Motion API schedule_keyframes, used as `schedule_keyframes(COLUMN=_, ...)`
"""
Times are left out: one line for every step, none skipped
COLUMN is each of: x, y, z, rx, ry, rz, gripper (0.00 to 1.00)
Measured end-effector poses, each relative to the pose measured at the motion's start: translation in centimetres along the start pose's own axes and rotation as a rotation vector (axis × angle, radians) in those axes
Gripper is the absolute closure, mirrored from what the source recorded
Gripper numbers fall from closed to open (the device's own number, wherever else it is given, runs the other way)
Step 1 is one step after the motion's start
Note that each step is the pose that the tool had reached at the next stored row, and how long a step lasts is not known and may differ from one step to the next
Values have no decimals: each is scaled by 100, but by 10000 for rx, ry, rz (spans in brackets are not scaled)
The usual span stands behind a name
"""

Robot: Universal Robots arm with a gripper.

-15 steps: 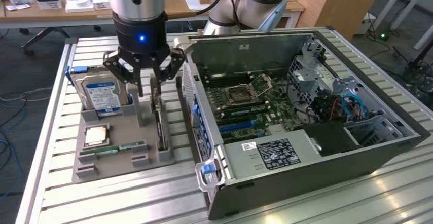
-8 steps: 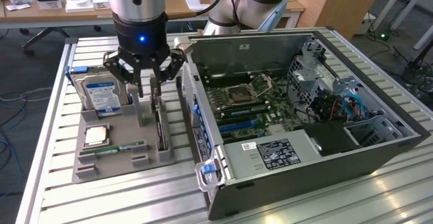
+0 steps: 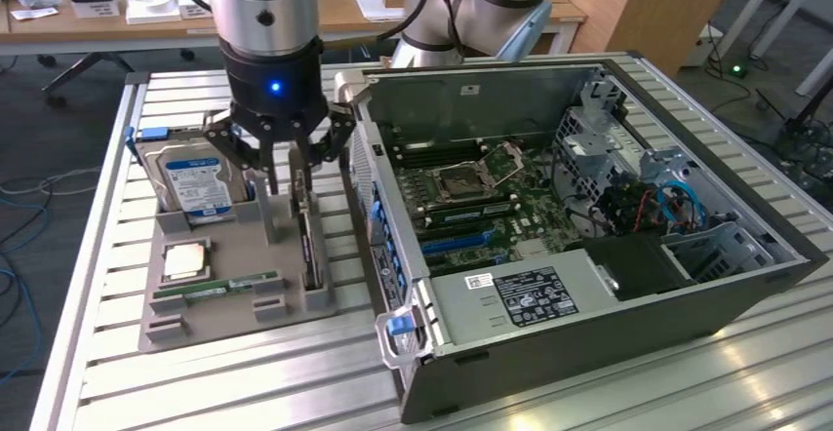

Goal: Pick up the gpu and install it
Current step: 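Pick up the gpu and move the gpu toward the slot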

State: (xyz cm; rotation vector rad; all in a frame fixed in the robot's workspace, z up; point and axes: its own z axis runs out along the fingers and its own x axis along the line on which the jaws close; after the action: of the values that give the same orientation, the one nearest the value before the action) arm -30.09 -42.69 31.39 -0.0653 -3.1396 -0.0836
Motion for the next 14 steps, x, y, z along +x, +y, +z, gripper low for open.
schedule_keyframes(x=0, y=-1, z=17, rx=0, ry=-10, rz=0, gripper=58)
schedule_keyframes(x=0, y=-2, z=35, rx=-1, ry=-23, rz=-1, gripper=58)
schedule_keyframes(x=0, y=-2, z=48, rx=-2, ry=-38, rz=-2, gripper=58)
schedule_keyframes(x=0, y=-3, z=60, rx=-2, ry=-55, rz=-4, gripper=58)
schedule_keyframes(x=0, y=-4, z=74, rx=-3, ry=-72, rz=-5, gripper=58)
schedule_keyframes(x=0, y=-5, z=90, rx=-3, ry=-83, rz=-6, gripper=58)
schedule_keyframes(x=0, y=-6, z=108, rx=-4, ry=-90, rz=-7, gripper=58)
schedule_keyframes(x=0, y=-6, z=126, rx=-4, ry=-96, rz=-7, gripper=58)
schedule_keyframes(x=0, y=-7, z=145, rx=-5, ry=-103, rz=-7, gripper=58)
schedule_keyframes(x=0, y=-8, z=162, rx=-5, ry=-110, rz=-7, gripper=58)
schedule_keyframes(x=0, y=-8, z=177, rx=-5, ry=-115, rz=-8, gripper=58)
schedule_keyframes(x=0, y=-8, z=189, rx=-5, ry=-122, rz=-9, gripper=58)
schedule_keyframes(x=0, y=-8, z=197, rx=-6, ry=-127, rz=-10, gripper=58)
schedule_keyframes(x=0, y=-8, z=203, rx=-6, ry=-128, rz=-10, gripper=58)
